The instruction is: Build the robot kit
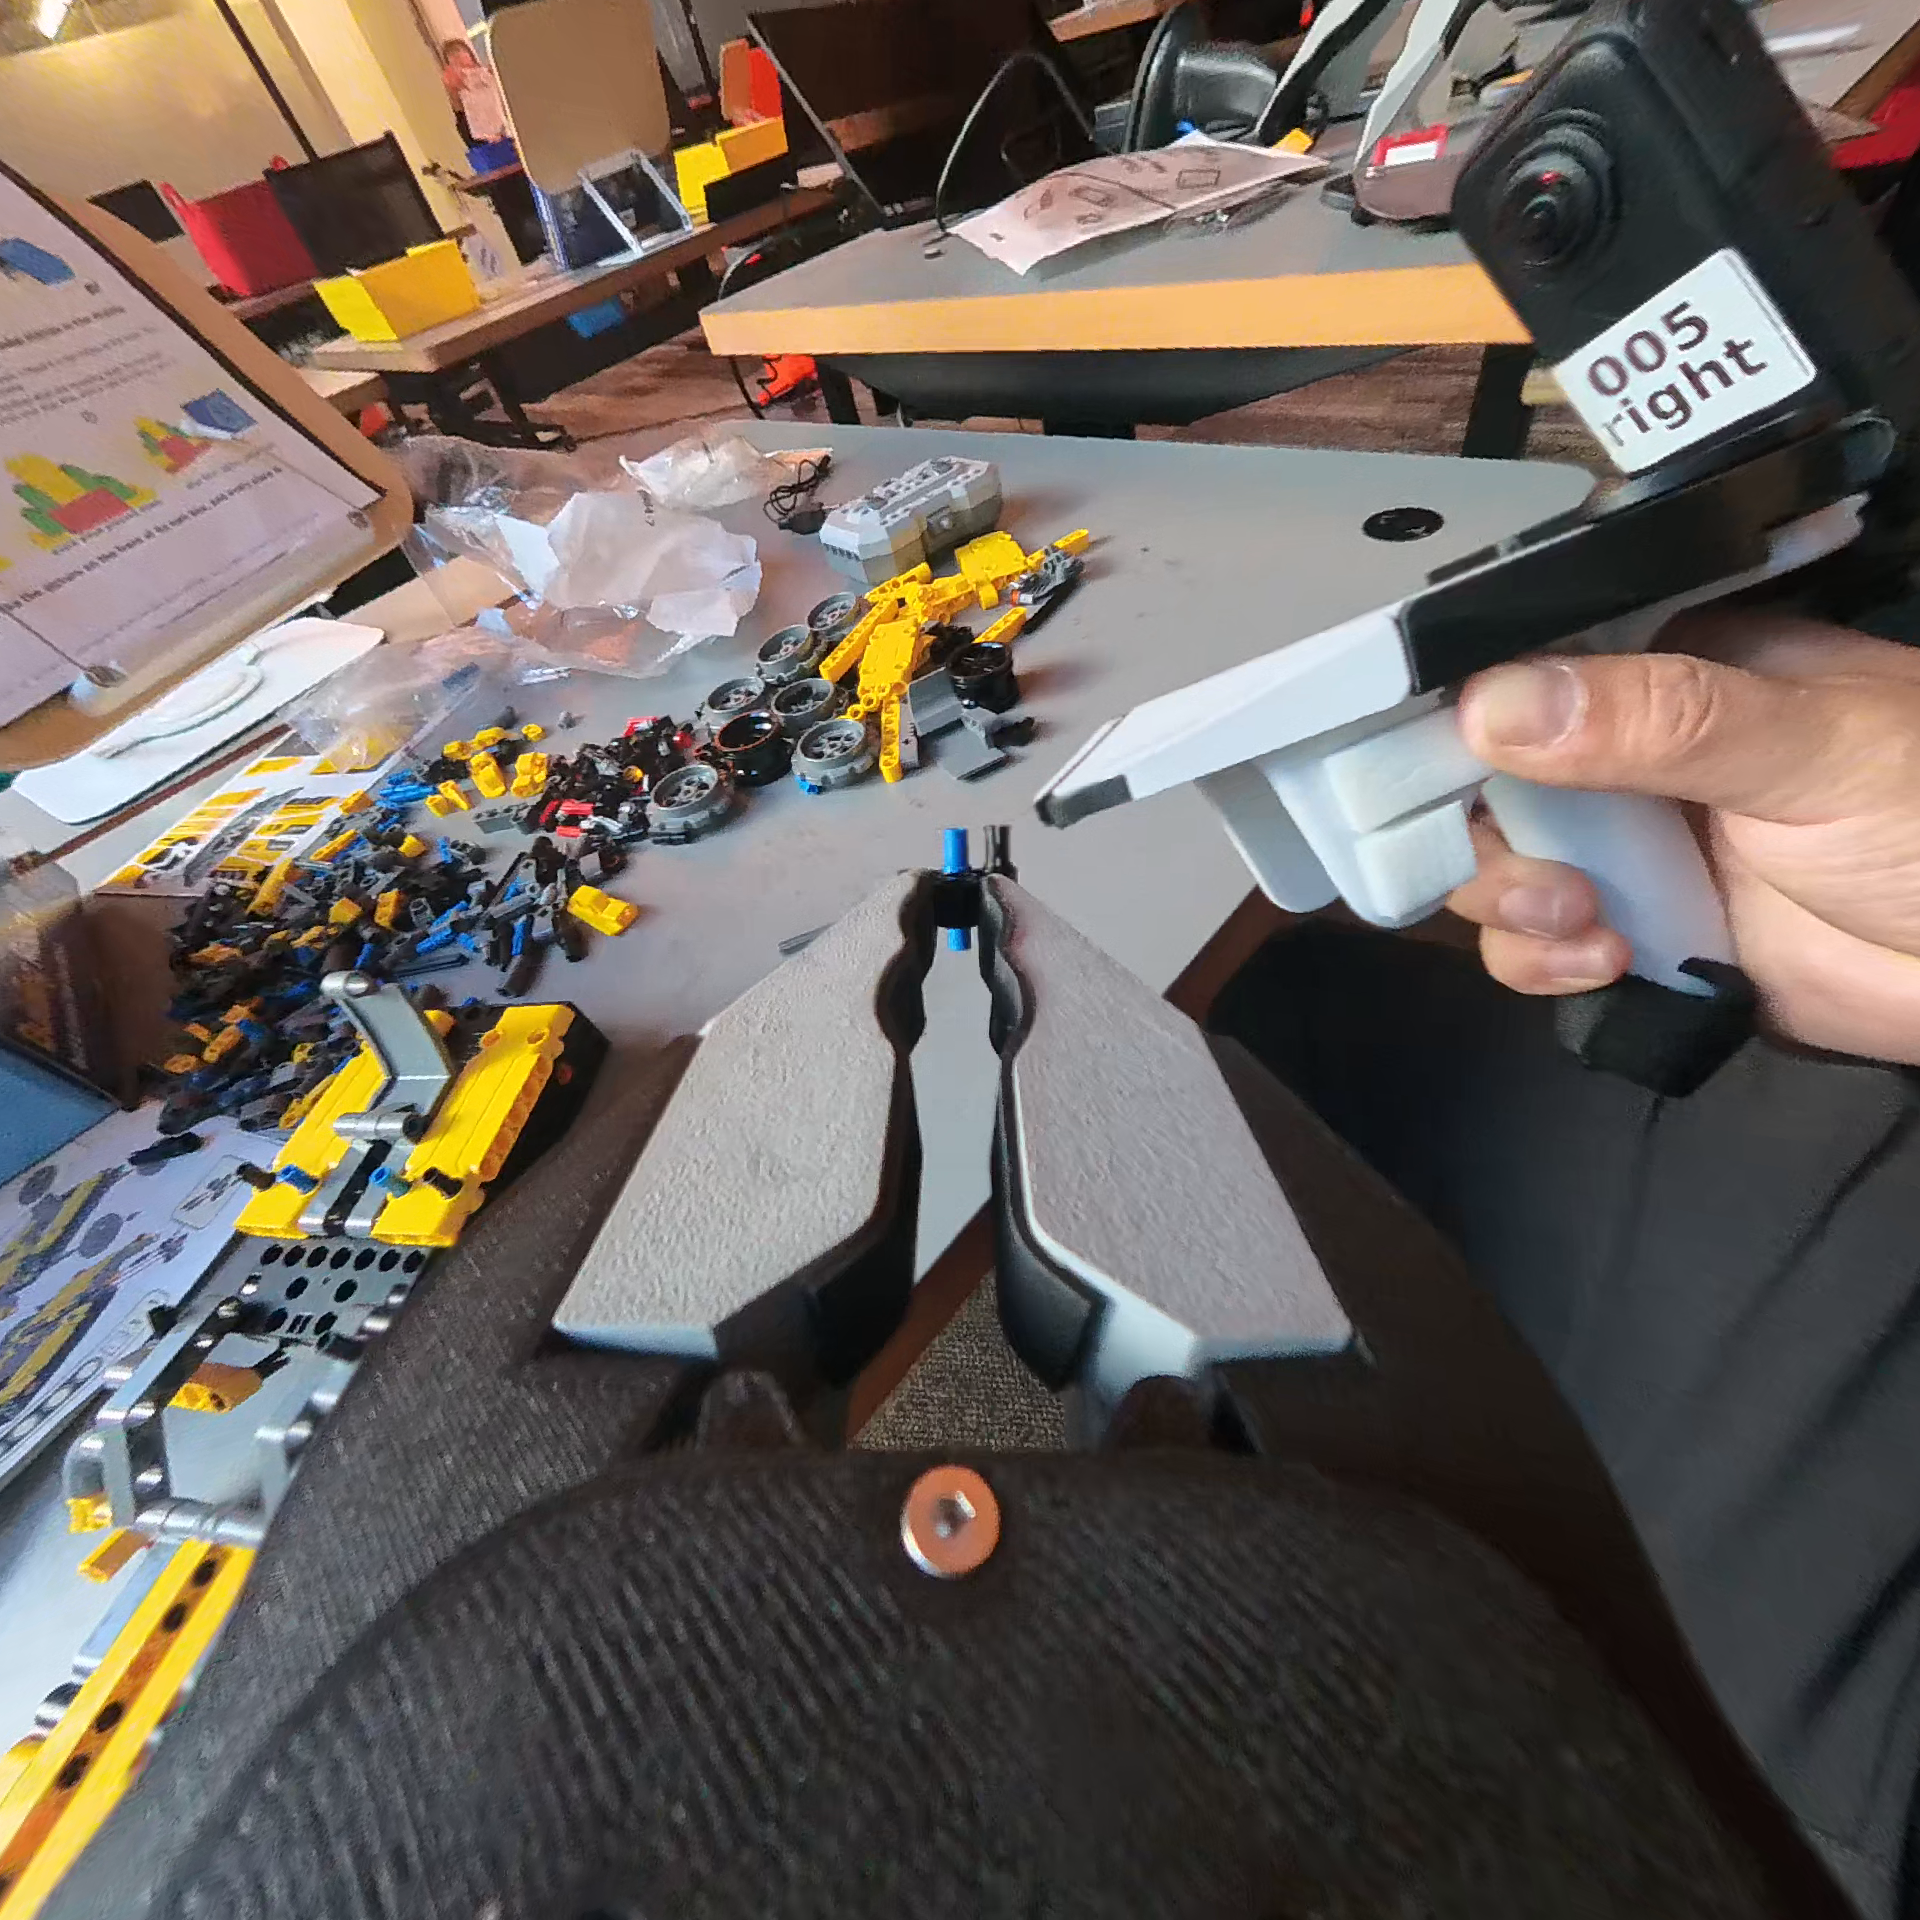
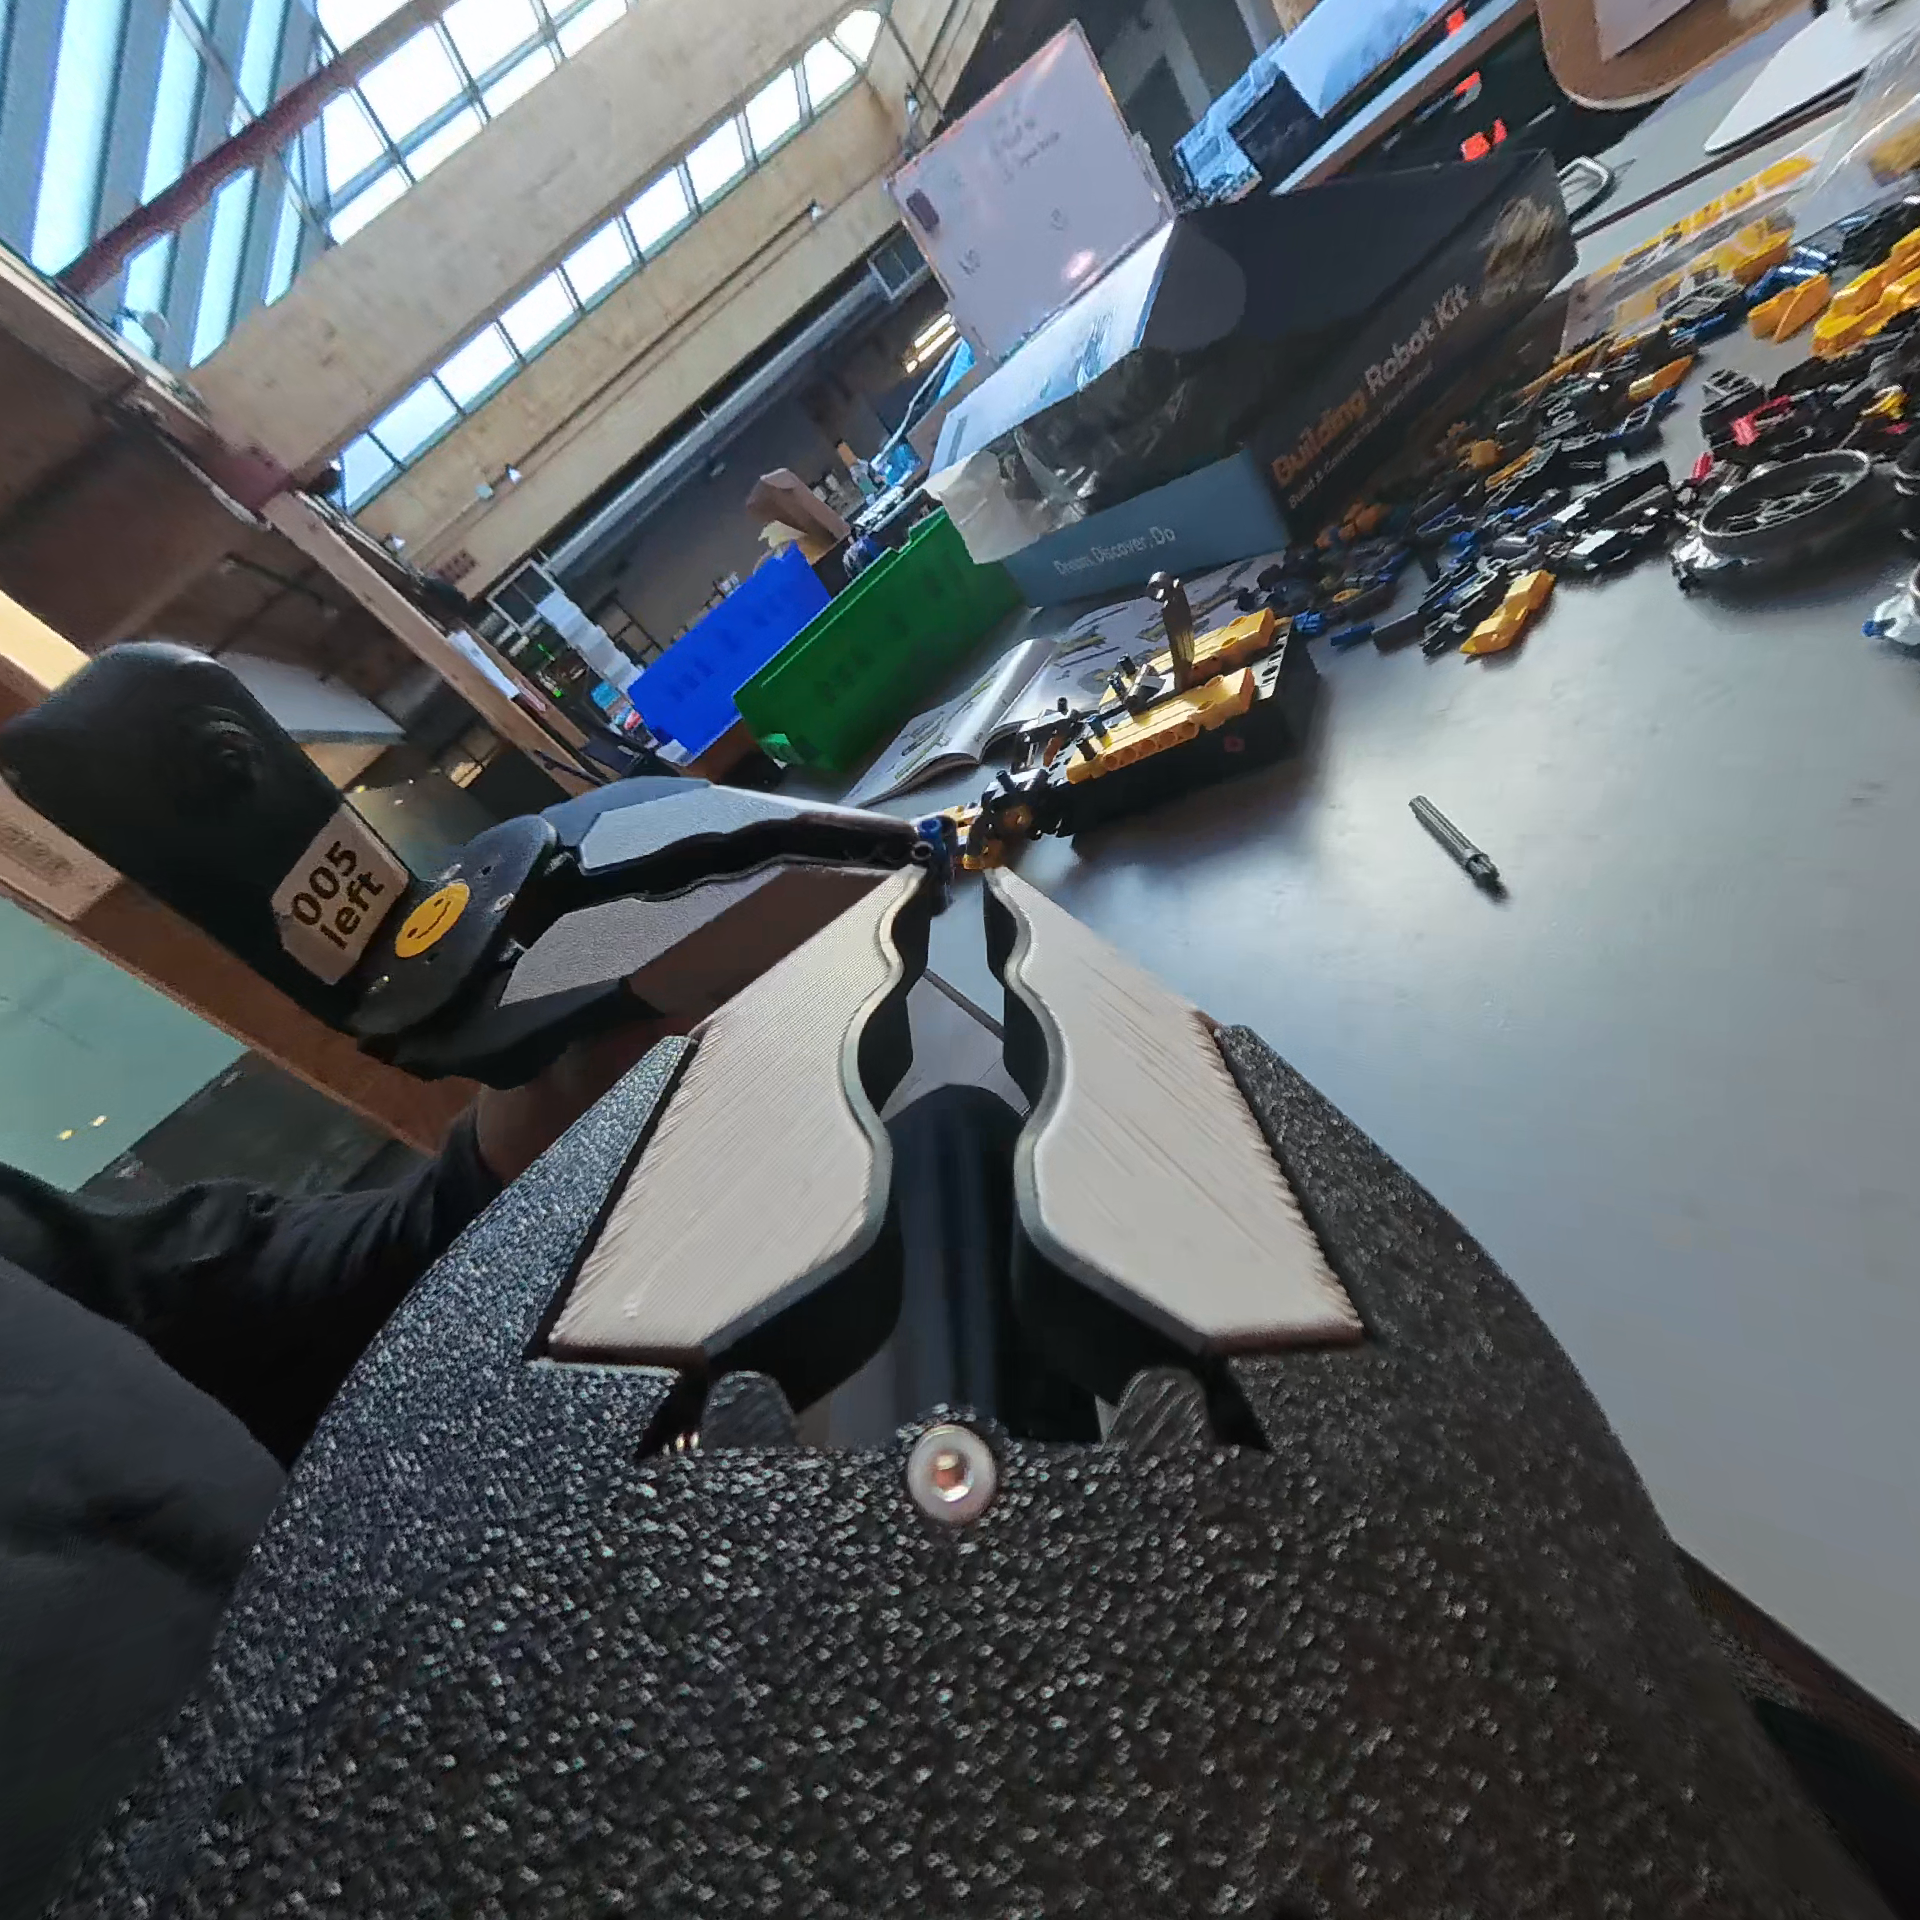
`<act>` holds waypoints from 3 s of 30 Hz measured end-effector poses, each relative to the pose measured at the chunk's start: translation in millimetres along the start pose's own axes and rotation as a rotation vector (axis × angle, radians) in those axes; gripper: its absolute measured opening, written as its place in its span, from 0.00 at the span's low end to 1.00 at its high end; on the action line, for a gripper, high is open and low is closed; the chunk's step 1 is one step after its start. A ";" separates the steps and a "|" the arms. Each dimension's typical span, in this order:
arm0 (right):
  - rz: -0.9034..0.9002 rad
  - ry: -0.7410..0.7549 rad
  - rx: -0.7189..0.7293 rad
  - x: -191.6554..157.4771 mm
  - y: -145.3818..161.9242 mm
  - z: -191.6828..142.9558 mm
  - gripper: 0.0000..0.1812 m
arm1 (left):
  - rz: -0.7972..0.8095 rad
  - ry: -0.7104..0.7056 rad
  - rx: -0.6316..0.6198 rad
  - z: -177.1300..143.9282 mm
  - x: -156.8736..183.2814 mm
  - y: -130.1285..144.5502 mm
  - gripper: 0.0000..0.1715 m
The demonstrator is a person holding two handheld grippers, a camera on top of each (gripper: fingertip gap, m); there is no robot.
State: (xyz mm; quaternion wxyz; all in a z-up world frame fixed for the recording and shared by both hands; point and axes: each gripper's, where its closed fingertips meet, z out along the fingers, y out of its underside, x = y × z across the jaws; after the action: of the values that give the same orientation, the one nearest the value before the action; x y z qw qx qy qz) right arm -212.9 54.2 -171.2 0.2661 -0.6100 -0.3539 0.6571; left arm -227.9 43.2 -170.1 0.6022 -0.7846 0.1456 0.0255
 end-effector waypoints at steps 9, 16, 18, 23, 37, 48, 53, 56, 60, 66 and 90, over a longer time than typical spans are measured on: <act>0.021 -0.021 0.024 11.3 -2.3 4.0 0.03 | -0.063 0.030 -0.001 15.2 7.3 5.0 0.03; 0.015 -0.022 0.054 19.0 -8.8 0.1 0.04 | -0.119 0.057 0.010 27.3 3.4 6.7 0.03; 0.020 -0.013 0.029 22.4 -4.2 3.2 0.00 | -0.142 0.064 0.014 27.0 2.2 7.5 0.03; 0.038 -0.053 0.022 18.8 0.6 10.5 0.04 | -0.163 0.055 0.026 25.2 -2.5 9.2 0.03; -0.021 -0.007 -0.034 22.4 5.1 22.2 0.01 | -0.158 0.067 0.047 25.4 -6.2 11.3 0.03; 0.182 0.122 0.464 81.3 -105.3 -41.8 0.00 | -0.067 0.053 -0.076 39.8 7.3 52.1 0.02; -0.058 0.098 0.095 48.1 -72.5 -5.3 0.01 | -0.155 0.058 -0.042 40.7 13.4 60.7 0.03; -0.052 0.044 0.026 45.3 -47.6 5.5 0.02 | -0.108 0.079 0.053 38.2 2.1 37.9 0.03; 0.102 -0.037 -0.088 53.9 -16.5 11.1 0.02 | -0.046 0.141 0.017 36.3 5.3 47.9 0.03; -0.108 0.074 -0.321 61.1 27.0 17.6 0.02 | 0.092 0.075 -0.051 33.5 0.2 69.6 0.03; -0.613 0.243 -0.548 74.5 52.9 39.9 0.04 | -0.138 0.141 0.093 -8.3 -25.7 63.8 0.03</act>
State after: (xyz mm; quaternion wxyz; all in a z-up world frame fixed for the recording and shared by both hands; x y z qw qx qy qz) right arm -256.6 74.7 -258.5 0.3168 -0.5978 -0.6465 0.3526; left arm -270.1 25.5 -222.1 0.6267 -0.7636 0.1343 -0.0779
